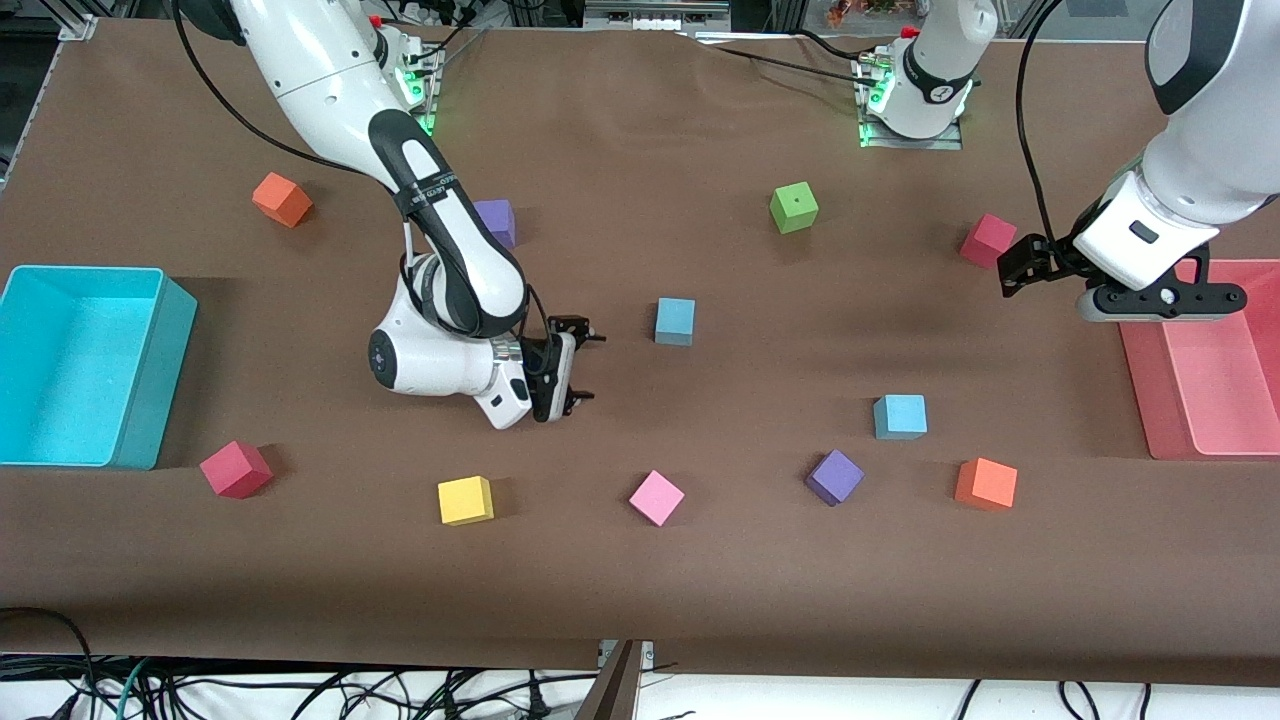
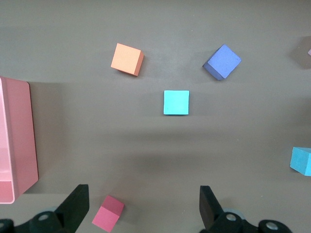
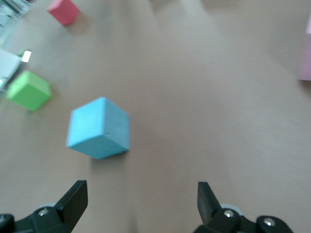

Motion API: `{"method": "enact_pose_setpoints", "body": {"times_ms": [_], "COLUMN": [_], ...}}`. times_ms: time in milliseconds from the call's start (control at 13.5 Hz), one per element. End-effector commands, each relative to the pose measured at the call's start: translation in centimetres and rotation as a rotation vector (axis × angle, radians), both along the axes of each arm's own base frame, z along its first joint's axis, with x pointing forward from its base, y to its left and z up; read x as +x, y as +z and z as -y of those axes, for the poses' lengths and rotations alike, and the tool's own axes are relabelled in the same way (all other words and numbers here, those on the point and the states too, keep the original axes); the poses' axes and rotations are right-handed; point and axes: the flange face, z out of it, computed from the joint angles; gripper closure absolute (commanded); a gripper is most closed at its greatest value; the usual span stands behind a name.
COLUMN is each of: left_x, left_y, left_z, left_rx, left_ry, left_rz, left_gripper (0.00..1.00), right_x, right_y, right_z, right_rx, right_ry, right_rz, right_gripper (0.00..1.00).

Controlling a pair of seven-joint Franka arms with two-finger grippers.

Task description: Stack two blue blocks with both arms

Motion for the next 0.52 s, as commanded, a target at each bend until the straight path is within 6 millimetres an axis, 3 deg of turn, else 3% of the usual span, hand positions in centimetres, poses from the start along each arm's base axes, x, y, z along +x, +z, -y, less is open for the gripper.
{"method": "enact_pose_setpoints", "body": {"times_ms": [0, 222, 444], "left_x": [0.07, 0.0, -0.03], "left_y": [0.46, 0.38, 0.35], "left_z": [-0.13, -0.32, -0.41], "left_rx": [-0.02, -0.02, -0.019], "left_ry": [0.011, 0.014, 0.016], "left_rz": [-0.007, -0.011, -0.014], "left_gripper": [0.0, 0.0, 0.0], "right_x": [-1.09, -1.09, -1.01], "right_y": [1.64, 1.73, 0.94], "right_z": [-0.55, -0.94, -0.99], "right_rx": [0.049, 0.073, 0.235], "right_ry": [0.038, 0.077, 0.161], "right_rz": [-0.035, 0.018, 0.18], "right_gripper": [0.0, 0.0, 0.0]}}
